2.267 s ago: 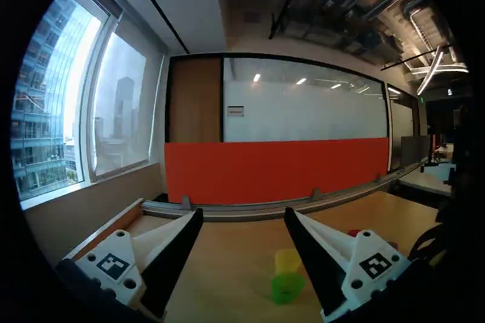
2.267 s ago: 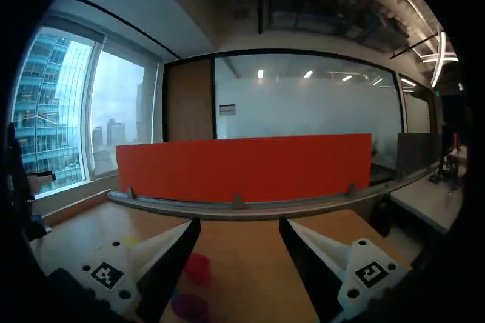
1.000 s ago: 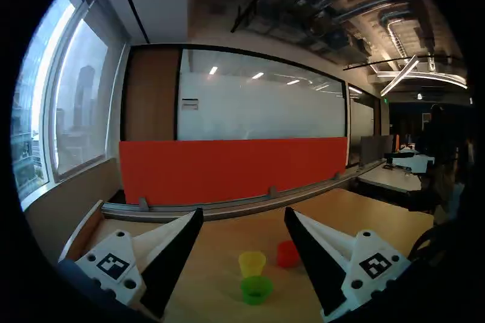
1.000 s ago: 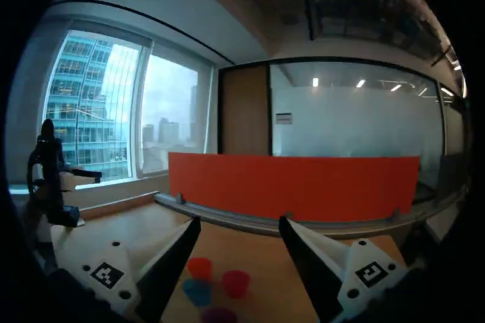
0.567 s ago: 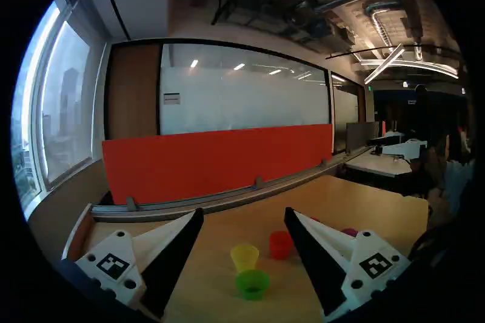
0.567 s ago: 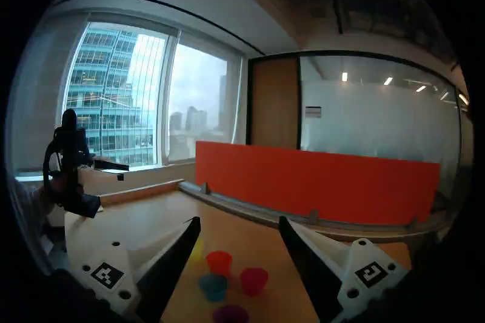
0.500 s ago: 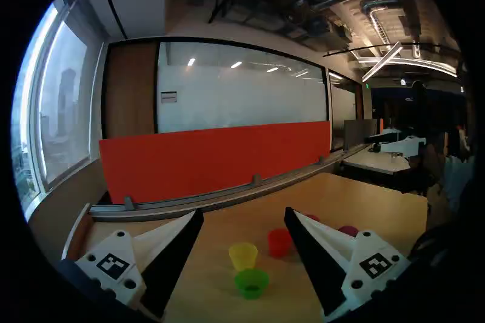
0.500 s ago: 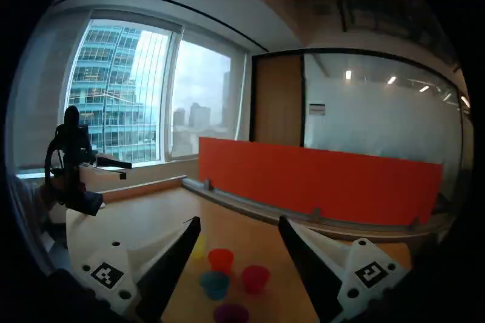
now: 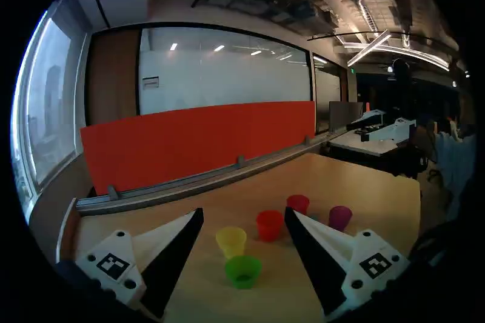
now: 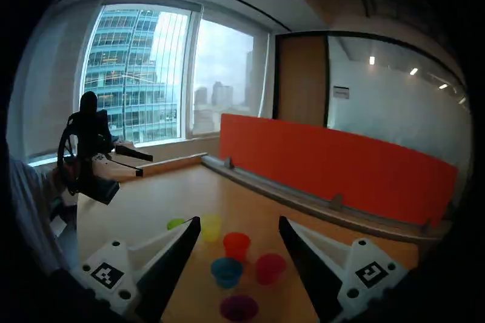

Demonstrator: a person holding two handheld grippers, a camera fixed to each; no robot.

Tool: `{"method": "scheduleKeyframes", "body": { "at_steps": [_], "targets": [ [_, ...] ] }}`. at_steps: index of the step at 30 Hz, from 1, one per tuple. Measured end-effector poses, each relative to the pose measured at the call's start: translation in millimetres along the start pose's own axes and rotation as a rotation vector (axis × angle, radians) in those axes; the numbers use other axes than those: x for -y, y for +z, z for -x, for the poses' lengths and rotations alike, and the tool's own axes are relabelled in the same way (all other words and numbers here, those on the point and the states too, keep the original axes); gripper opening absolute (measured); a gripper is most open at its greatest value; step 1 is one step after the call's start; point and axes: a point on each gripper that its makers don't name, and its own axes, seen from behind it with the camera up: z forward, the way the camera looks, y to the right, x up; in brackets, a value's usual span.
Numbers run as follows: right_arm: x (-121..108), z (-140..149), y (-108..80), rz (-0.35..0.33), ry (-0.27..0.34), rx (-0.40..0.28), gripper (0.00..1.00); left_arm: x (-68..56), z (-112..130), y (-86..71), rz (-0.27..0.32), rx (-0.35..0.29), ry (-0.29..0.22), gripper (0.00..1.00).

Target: Pour water

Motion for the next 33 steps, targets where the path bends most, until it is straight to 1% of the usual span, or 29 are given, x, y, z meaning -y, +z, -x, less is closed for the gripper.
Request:
{"method": "scheduleKeyframes", "body": {
  "at_steps": [5,11,17,23,29,33],
  "targets": [
    [2.4,15.9,10.4,-0.032,-0.010,0.051,1.00,1.7,19.3,9.6,0.009,0.040,0.009,1.00],
    [3.8,36.1,25.1,-0.060,-0.019,0.102,1.00,-0.9,42.7,22.0,0.034,0.087,0.003,1.00],
    [4.4,57.9,38.8,-0.082,-0.009,0.146,1.00,-4.9,68.1,28.8,0.055,0.128,0.005,1.00],
    [1.5,81.5,46.9,-0.081,-0.011,0.190,1.00,-7.9,94.7,34.7,0.062,0.181,0.037,0.99],
    [0.2,104.6,51.4,-0.083,-0.011,0.236,1.00,-10.9,117.6,38.3,0.068,0.225,0.051,1.00],
    [0.6,116.1,53.3,-0.085,-0.018,0.262,1.00,-9.3,133.6,38.5,0.063,0.262,0.069,1.00]
  ]
}}
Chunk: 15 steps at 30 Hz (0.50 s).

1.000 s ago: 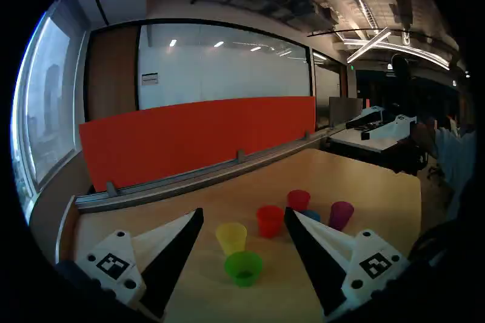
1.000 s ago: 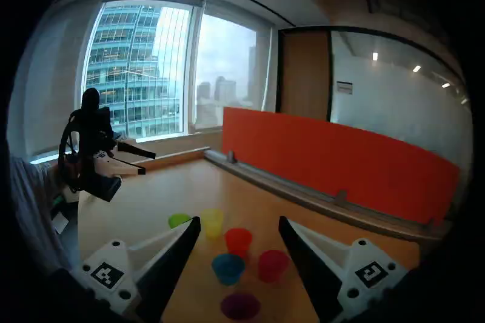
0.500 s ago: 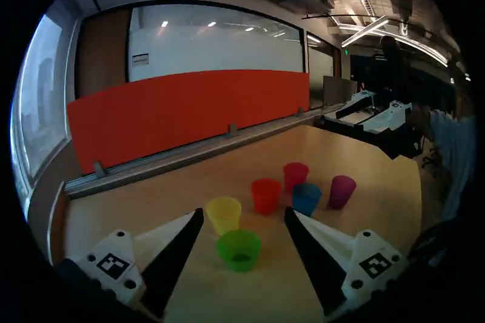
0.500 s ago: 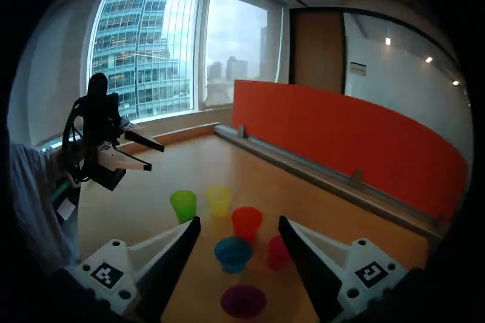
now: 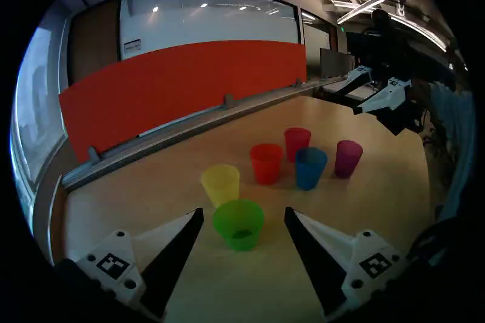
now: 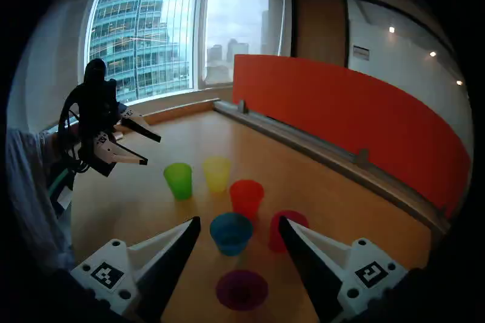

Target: Pour water

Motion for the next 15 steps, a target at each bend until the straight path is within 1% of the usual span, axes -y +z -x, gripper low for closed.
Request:
{"method": "scheduleKeyframes", "body": {
  "at_steps": [5,15],
  "targets": [
    [0.6,11.4,5.4,-0.001,-0.005,0.029,1.00,0.7,16.9,4.9,-0.004,0.042,0.014,1.00],
    [2.5,30.8,17.0,-0.012,-0.011,0.092,1.00,0.7,43.5,18.7,0.014,0.119,0.009,1.00]
  ]
}}
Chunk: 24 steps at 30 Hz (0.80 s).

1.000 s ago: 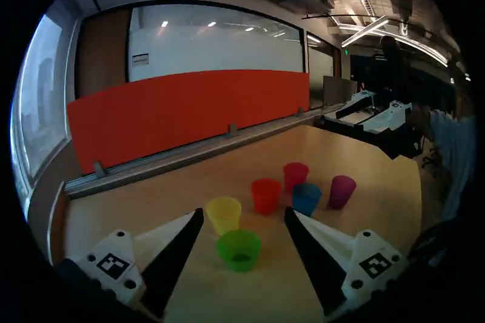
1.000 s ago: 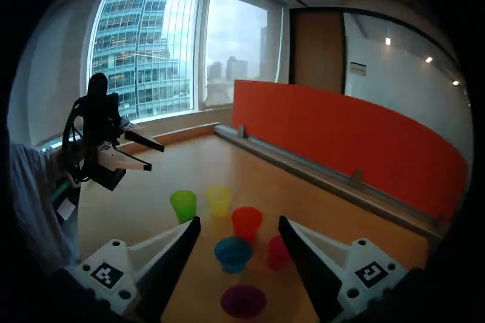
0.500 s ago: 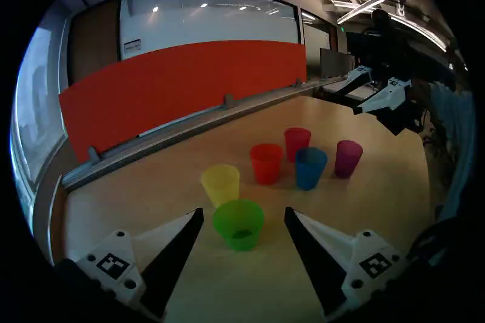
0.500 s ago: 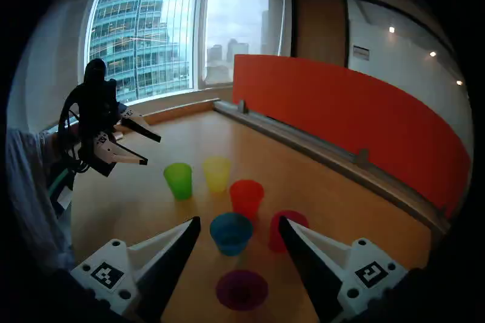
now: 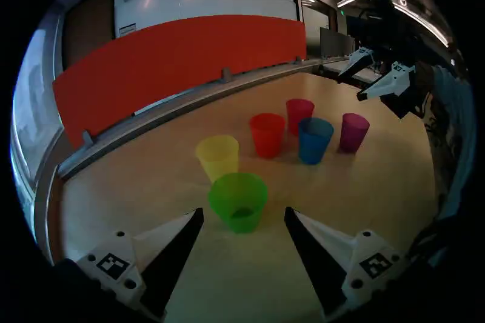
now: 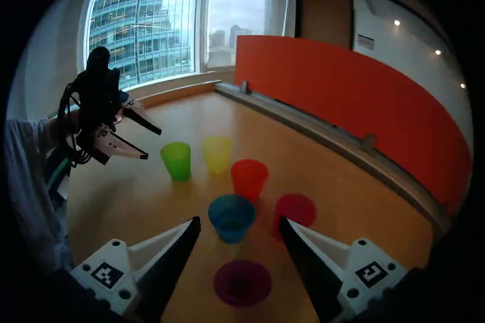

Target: Pour water

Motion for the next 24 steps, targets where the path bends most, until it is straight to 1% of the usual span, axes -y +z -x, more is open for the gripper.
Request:
{"method": "scheduleKeyframes", "body": {
  "at_steps": [10,14,17,24],
  "targets": [
    [0.0,15.8,15.7,-0.009,-0.018,0.084,1.00,2.5,13.5,16.3,0.022,0.070,-0.004,1.00],
    [-0.6,23.0,23.0,-0.011,-0.025,0.126,1.00,2.6,20.9,22.9,0.032,0.108,-0.009,1.00],
    [-0.5,28.8,28.1,-0.016,-0.030,0.162,1.00,0.2,26.0,27.7,0.048,0.134,-0.016,1.00],
    [1.7,41.2,40.4,-0.035,-0.050,0.245,1.00,-5.8,28.6,35.1,0.077,0.159,0.006,1.00]
  ]
}}
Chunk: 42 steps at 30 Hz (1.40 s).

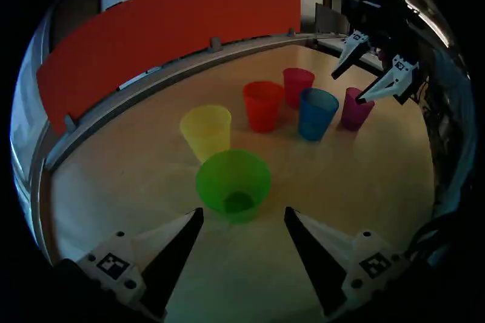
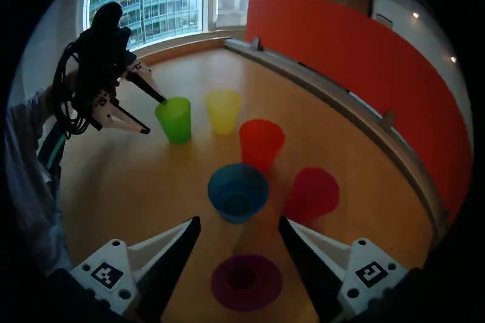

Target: Pour water

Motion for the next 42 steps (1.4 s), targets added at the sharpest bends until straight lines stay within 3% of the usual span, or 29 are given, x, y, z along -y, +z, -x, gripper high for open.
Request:
{"method": "scheduleKeyframes", "body": {
  "at_steps": [14,42],
  "targets": [
    [-1.3,5.7,22.7,-0.008,-0.012,0.100,1.00,4.8,-2.4,14.8,0.022,0.036,-0.026,1.00],
    [0.6,-5.4,48.4,-0.024,0.011,0.138,1.00,6.6,-15.1,30.8,0.034,0.057,-0.036,1.00]
  ]
}}
